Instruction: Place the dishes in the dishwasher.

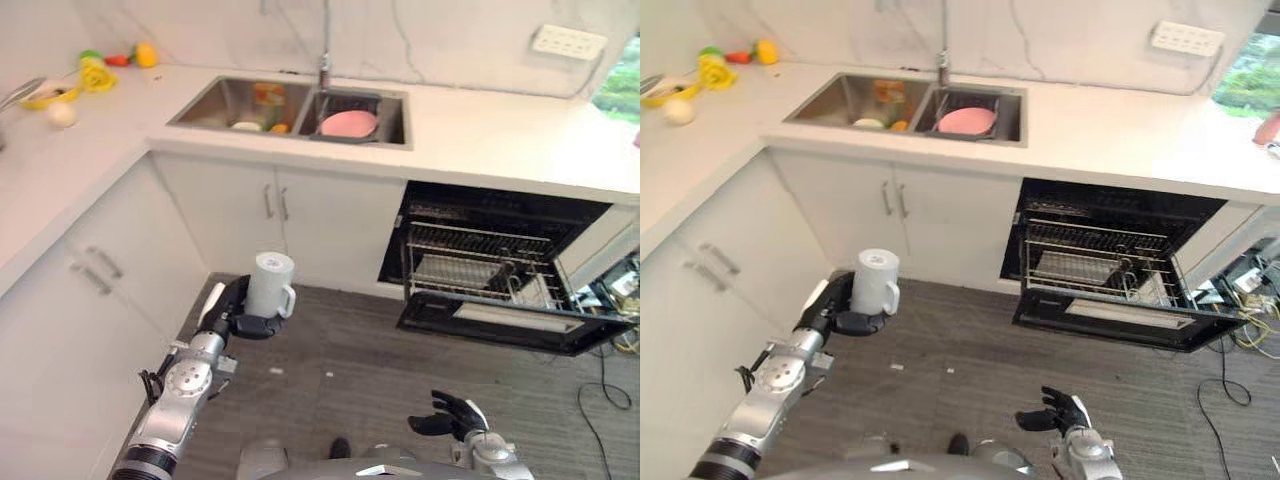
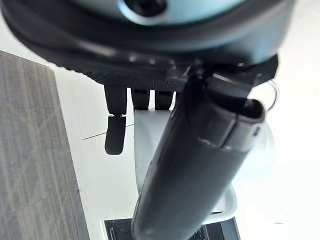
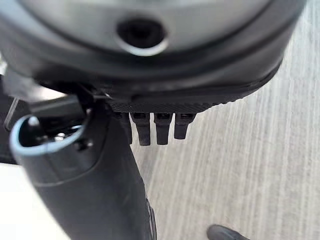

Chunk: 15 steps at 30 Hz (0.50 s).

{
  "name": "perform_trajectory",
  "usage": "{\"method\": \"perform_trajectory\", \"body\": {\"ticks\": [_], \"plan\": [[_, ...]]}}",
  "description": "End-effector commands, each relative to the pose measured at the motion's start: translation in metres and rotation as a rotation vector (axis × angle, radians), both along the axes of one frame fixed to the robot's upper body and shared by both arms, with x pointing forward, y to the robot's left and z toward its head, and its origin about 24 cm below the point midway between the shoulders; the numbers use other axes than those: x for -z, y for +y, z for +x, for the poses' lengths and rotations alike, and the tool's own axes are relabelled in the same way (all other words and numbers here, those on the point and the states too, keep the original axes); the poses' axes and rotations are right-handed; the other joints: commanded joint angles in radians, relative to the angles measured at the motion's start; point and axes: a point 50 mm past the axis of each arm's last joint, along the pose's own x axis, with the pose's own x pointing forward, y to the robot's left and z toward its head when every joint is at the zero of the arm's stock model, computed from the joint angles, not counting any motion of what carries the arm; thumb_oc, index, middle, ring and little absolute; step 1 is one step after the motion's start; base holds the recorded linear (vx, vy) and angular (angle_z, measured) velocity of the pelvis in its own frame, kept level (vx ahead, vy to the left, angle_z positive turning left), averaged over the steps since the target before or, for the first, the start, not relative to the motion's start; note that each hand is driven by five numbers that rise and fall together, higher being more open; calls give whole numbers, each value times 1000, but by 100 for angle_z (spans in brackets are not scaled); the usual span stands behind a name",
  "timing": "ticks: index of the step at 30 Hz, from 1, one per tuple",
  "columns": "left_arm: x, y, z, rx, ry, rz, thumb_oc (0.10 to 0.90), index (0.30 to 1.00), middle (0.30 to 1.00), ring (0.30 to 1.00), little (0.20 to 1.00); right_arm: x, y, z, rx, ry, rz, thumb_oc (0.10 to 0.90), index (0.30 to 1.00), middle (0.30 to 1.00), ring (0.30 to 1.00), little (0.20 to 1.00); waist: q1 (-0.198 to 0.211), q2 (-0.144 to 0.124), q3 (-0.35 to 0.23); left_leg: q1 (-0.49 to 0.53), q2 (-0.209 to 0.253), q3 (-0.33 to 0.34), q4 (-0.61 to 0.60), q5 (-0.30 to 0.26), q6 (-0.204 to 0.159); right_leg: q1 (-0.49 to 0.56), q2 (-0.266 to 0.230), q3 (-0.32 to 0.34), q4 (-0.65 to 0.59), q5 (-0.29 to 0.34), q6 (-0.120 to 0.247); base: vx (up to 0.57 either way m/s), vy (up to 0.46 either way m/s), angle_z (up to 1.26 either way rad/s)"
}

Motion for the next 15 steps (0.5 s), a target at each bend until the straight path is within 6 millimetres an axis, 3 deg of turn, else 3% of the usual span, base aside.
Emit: {"method": "perform_trajectory", "body": {"ticks": [1,2,3,4,6,7,9,11,14,15], "plan": [[-63,-11,32,67,-318,-29,400,300,300,300,300,-10,-17,8,-5,-57,-48,800,900,900,900,900,1,-15,32,56,-1,32,-321,95,41,31,-73,27,-1,-105,166,375,227,-71],[-64,-10,32,63,-321,-27,400,300,300,300,300,-11,-19,9,-8,-61,-55,800,900,900,900,900,12,-19,32,37,-28,3,-446,128,36,40,-83,50,-8,-108,171,392,248,-58],[-65,-7,31,53,-329,-12,400,300,300,300,300,-12,-19,13,-21,-69,-61,800,900,900,900,900,36,-6,39,9,-67,-92,-562,178,13,65,-67,93,-26,-116,179,495,281,-69],[-64,-5,29,43,-331,12,400,300,300,300,300,-13,-20,15,-35,-71,-76,800,900,900,900,900,55,8,51,-15,-98,-217,-689,264,-30,102,-61,143,-42,-124,186,379,203,-66],[-61,-5,27,51,-316,10,400,300,300,300,300,-12,-20,16,-50,-61,-81,800,900,900,900,900,48,16,42,22,-87,-235,-714,238,-31,101,-65,172,-23,-143,196,329,224,-121],[-66,-15,33,86,-337,-21,400,300,300,300,300,-11,-16,14,-45,-62,-64,800,900,900,900,900,25,29,25,50,-75,-217,-723,244,-25,103,-85,202,-25,-142,207,328,272,-133],[-68,-17,34,96,-346,-23,400,300,300,300,300,-10,-14,11,-37,-58,-53,800,900,900,900,900,30,25,16,61,-82,-212,-705,225,-13,100,-102,232,-11,-151,217,328,293,-94],[-73,-26,42,140,-367,-26,400,300,300,300,300,-8,-8,11,-46,-60,-26,800,900,900,900,900,14,21,3,79,-94,-188,-693,194,7,70,-132,269,63,-155,237,337,319,-68],[-88,-41,57,223,-415,10,400,300,300,300,300,-13,-3,27,-68,-97,-19,800,900,900,900,900,-7,28,14,147,-93,-89,-674,119,65,-43,-177,308,280,-90,281,188,243,-85],[-89,-41,57,223,-416,10,400,300,300,300,300,-13,-3,28,-68,-98,-19,800,900,900,900,900,-4,30,12,144,-90,-87,-676,123,65,-48,-175,311,279,-86,281,93,242,-105]]}}
